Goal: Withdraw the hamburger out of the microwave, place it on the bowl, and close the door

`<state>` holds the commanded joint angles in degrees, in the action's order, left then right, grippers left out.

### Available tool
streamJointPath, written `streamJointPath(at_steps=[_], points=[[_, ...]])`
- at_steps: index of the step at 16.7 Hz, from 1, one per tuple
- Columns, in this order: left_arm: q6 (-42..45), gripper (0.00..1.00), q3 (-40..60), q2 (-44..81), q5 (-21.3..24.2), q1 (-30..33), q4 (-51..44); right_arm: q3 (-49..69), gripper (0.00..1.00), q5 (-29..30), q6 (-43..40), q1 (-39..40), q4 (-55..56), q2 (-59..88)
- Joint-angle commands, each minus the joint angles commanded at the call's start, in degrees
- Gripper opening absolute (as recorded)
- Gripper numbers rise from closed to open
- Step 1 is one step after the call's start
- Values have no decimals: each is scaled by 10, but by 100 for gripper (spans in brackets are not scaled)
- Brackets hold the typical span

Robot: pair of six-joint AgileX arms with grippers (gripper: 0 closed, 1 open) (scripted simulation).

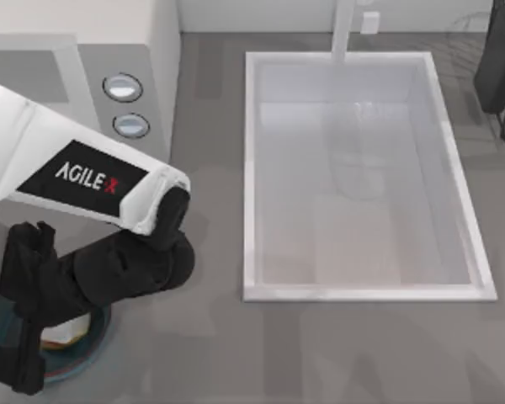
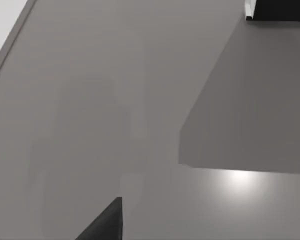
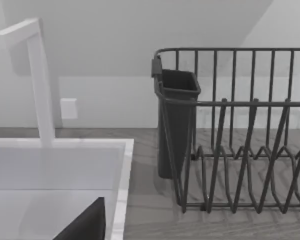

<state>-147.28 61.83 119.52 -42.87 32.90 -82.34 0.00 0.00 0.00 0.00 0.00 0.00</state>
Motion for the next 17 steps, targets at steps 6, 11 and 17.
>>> streamJointPath(at_steps=[6,11,17], points=[[324,100,-171,-287,113,-82,162,0,100,0,0,0,0,0],[691,100,-328,-579,220,-163,346,0,100,0,0,0,0,0],[1122,100,-493,-910,336,-253,584,0,100,0,0,0,0,0]])
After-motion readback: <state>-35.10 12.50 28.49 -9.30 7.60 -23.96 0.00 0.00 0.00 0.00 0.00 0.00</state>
